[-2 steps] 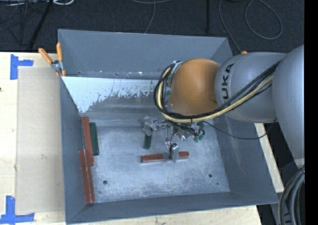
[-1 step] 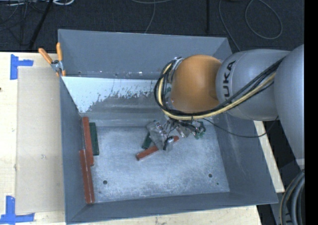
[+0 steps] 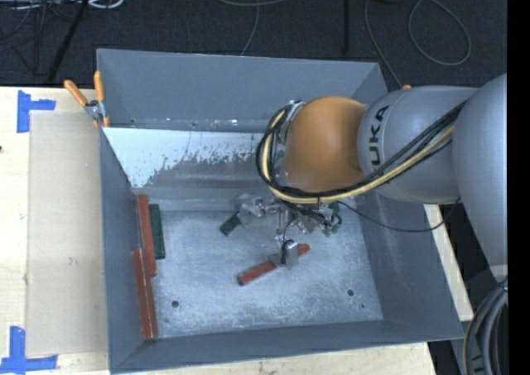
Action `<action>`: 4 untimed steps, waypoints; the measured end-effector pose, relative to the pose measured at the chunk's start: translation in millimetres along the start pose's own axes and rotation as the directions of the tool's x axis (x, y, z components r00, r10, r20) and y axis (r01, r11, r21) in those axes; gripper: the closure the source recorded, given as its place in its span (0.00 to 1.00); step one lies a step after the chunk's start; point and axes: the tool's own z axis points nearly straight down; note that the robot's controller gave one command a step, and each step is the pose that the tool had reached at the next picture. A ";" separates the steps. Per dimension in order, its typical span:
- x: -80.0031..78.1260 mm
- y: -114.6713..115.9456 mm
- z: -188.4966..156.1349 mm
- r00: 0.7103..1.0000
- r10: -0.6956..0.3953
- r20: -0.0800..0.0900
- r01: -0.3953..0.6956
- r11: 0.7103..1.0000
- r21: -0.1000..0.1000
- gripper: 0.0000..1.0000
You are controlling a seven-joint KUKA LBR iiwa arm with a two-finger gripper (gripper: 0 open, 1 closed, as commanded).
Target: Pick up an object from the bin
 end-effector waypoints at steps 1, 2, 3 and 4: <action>70.5 15.8 -2.2 0.999 -0.033 -0.010 0.033 0.999 -0.002 0.00; 129.1 18.0 -24.0 0.993 -0.114 -0.009 0.114 0.993 -0.002 0.00; 127.4 18.0 -23.1 0.994 -0.113 -0.007 0.113 0.994 -0.002 1.00; 127.4 18.0 -23.1 0.994 -0.112 -0.007 0.112 0.994 -0.002 0.00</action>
Offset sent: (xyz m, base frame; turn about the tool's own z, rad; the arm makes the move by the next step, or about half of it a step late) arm -0.0666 -0.0213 0.0024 -0.0376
